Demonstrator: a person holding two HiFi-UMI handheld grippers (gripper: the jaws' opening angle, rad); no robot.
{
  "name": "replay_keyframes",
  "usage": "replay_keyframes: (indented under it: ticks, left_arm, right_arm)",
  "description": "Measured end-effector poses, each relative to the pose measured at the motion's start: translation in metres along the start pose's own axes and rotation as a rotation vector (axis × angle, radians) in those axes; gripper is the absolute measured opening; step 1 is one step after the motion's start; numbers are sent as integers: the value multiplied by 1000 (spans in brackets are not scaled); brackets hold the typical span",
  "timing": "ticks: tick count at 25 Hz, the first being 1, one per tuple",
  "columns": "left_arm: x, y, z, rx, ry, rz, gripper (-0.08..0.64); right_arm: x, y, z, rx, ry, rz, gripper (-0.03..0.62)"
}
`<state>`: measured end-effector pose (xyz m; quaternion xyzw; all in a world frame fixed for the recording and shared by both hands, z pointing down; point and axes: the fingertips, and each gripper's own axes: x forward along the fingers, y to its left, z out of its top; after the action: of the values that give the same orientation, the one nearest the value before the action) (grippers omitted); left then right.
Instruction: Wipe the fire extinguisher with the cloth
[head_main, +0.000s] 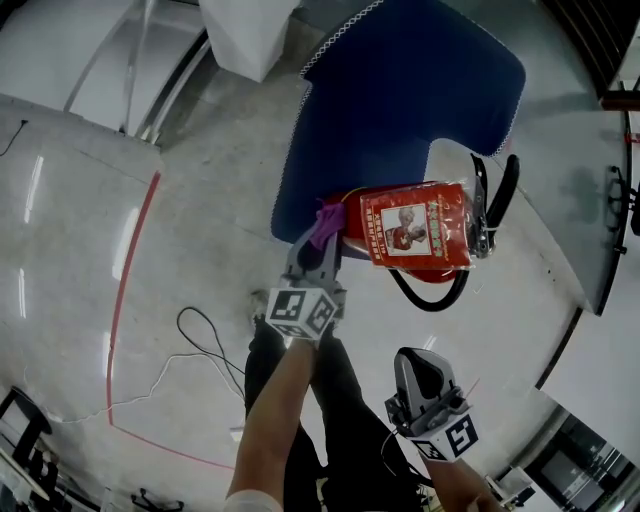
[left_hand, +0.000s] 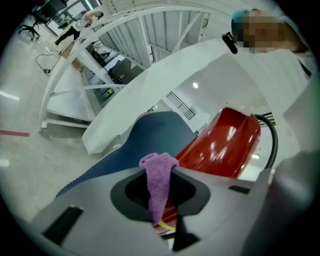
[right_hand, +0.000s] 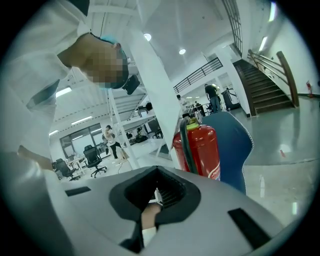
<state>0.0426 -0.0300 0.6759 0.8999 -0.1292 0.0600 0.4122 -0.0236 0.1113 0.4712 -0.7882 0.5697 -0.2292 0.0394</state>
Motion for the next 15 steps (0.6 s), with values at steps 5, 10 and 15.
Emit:
replay_keyframes:
  ticks: [5, 10, 15]
  left_arm:
    - [-11, -41, 36, -22, -46, -53, 63]
    - [-18, -77, 72, -32, -77, -83, 63]
    - [-23, -103, 98, -48, -99, -85, 63]
  right_arm:
    - [-8, 14, 23, -13, -33, -2, 14]
    - [-16, 26, 53, -25, -86, -3, 14]
    - [-28, 30, 80, -32, -128, -13, 12]
